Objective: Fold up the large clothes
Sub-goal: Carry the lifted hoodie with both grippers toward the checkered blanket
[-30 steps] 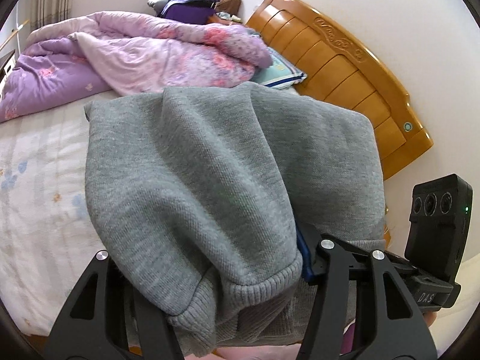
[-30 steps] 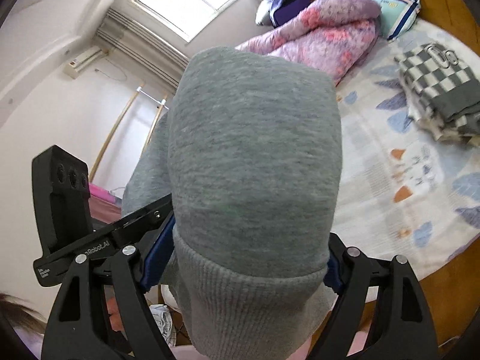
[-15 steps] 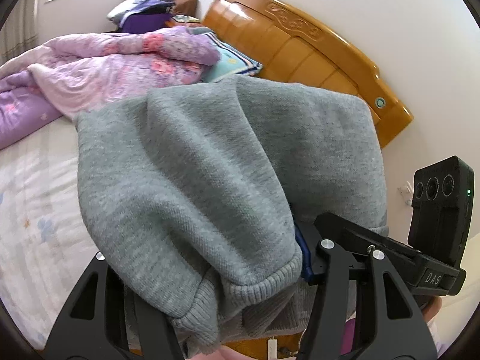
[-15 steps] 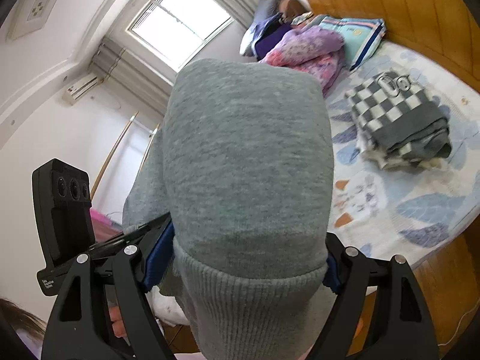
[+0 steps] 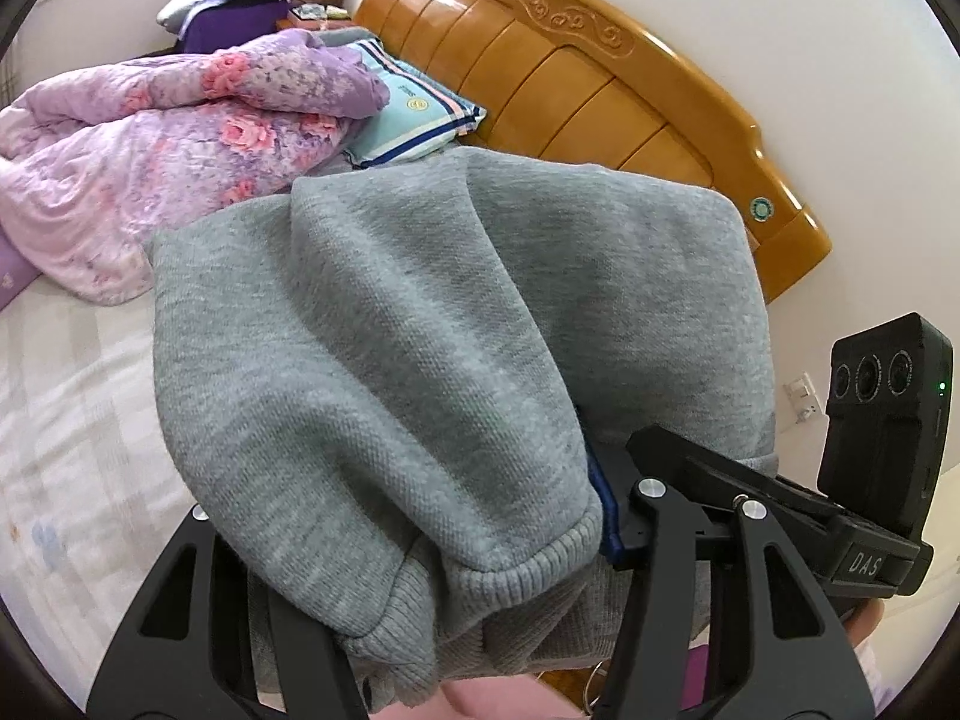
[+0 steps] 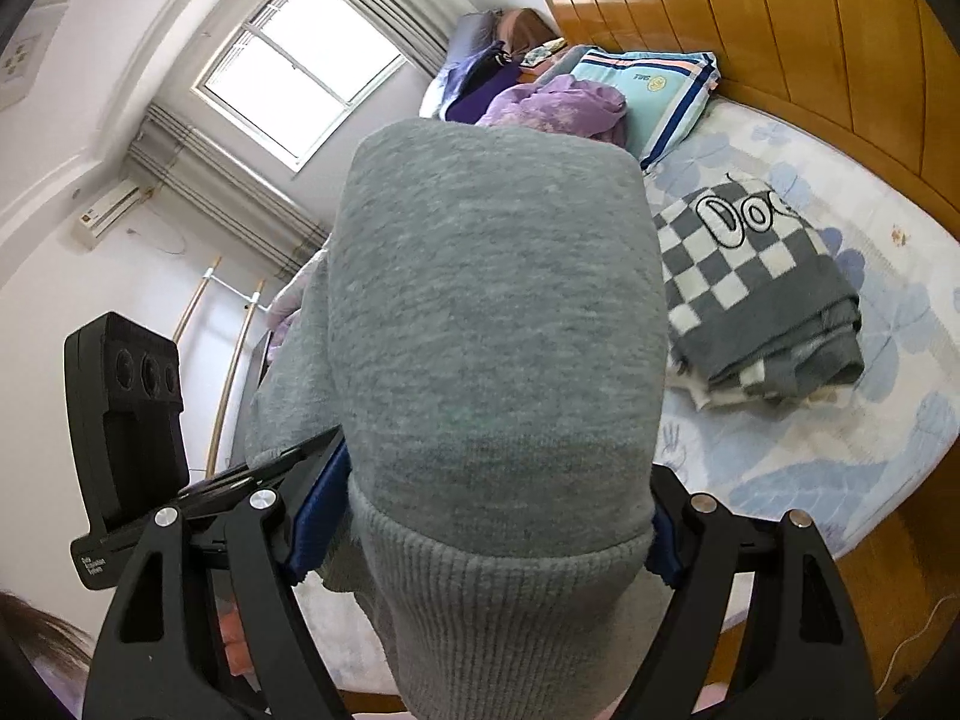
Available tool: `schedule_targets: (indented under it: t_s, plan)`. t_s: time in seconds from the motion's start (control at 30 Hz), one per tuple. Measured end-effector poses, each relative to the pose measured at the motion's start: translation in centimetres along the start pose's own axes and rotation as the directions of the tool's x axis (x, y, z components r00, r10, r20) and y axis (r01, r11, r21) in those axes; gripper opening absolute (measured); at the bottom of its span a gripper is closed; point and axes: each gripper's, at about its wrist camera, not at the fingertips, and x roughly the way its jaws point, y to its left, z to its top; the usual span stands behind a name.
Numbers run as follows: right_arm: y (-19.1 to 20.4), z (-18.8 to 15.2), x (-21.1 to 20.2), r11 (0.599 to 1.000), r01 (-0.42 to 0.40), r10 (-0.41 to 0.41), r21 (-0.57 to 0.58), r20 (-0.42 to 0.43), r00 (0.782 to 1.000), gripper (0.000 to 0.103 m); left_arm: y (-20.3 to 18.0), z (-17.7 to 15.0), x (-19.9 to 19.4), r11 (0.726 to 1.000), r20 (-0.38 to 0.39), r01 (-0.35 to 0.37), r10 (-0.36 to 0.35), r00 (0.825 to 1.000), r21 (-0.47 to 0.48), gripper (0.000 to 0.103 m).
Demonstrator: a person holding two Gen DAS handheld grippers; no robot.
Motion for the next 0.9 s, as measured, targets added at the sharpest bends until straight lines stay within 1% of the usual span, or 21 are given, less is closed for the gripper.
schedule_targets:
  t_s: [0.07, 0.2, 0.37, 0.47, 0.53, 0.63, 0.67, 0.7, 0.77, 0.83, 0.9]
  plan:
    - [-0.7, 1.5, 1.1, 1.0, -0.009, 0.009, 0.01, -0.013, 1.0, 0.077, 0.5, 2.1, 1.2, 1.0, -0.006, -0.021, 0.021, 1.0, 0.003, 0.055]
    - [-2.1, 5.1, 3.8, 0.999, -0.053, 0.053, 0.004, -0.054, 0.997, 0.077, 1.7, 4.9, 3.0, 0.998, 0.001, -0.059, 0.059, 0.998, -0.016, 0.055]
    - [-3.7, 9.1, 7.6, 0.993, -0.114, 0.111, -0.019, -0.127, 0.986, 0.077, 3.7, 8.1, 5.4, 0.986, 0.007, -0.14, 0.142, 0.99, -0.092, 0.055]
    - [-5.0, 11.5, 10.0, 0.984, -0.174, 0.167, -0.023, -0.185, 0.968, 0.077, 4.4, 10.2, 6.9, 0.968, 0.004, -0.212, 0.214, 0.977, -0.135, 0.055]
    - [-6.4, 13.7, 11.9, 0.972, -0.236, 0.224, -0.022, -0.239, 0.945, 0.077, 4.5, 11.8, 8.3, 0.946, -0.005, -0.277, 0.281, 0.96, -0.168, 0.055]
    - [-8.7, 16.1, 13.9, 0.957, -0.29, 0.281, 0.014, -0.295, 0.913, 0.077, 4.2, 13.8, 10.7, 0.92, -0.025, -0.331, 0.333, 0.943, -0.212, 0.055]
    - [-9.3, 16.7, 14.4, 0.955, -0.296, 0.288, 0.019, -0.308, 0.907, 0.077, 4.0, 14.5, 11.5, 0.912, -0.039, -0.347, 0.347, 0.937, -0.217, 0.055]
    - [-10.5, 17.6, 15.2, 0.95, -0.309, 0.302, 0.03, -0.331, 0.894, 0.077, 3.9, 15.1, 12.5, 0.905, -0.053, -0.361, 0.359, 0.932, -0.224, 0.055]
    - [-12.2, 18.7, 16.3, 0.945, -0.322, 0.321, 0.058, -0.356, 0.877, 0.077, 3.7, 16.4, 15.0, 0.895, -0.082, -0.385, 0.377, 0.923, -0.223, 0.055]
    - [-14.8, 19.7, 17.6, 0.944, -0.315, 0.33, 0.101, -0.369, 0.869, 0.077, 3.7, 17.5, 18.1, 0.888, -0.123, -0.401, 0.382, 0.916, -0.224, 0.055]
    - [-17.3, 20.4, 18.7, 0.944, -0.298, 0.329, 0.139, -0.38, 0.864, 0.077, 3.6, 18.2, 20.9, 0.886, -0.157, -0.409, 0.382, 0.911, -0.217, 0.055]
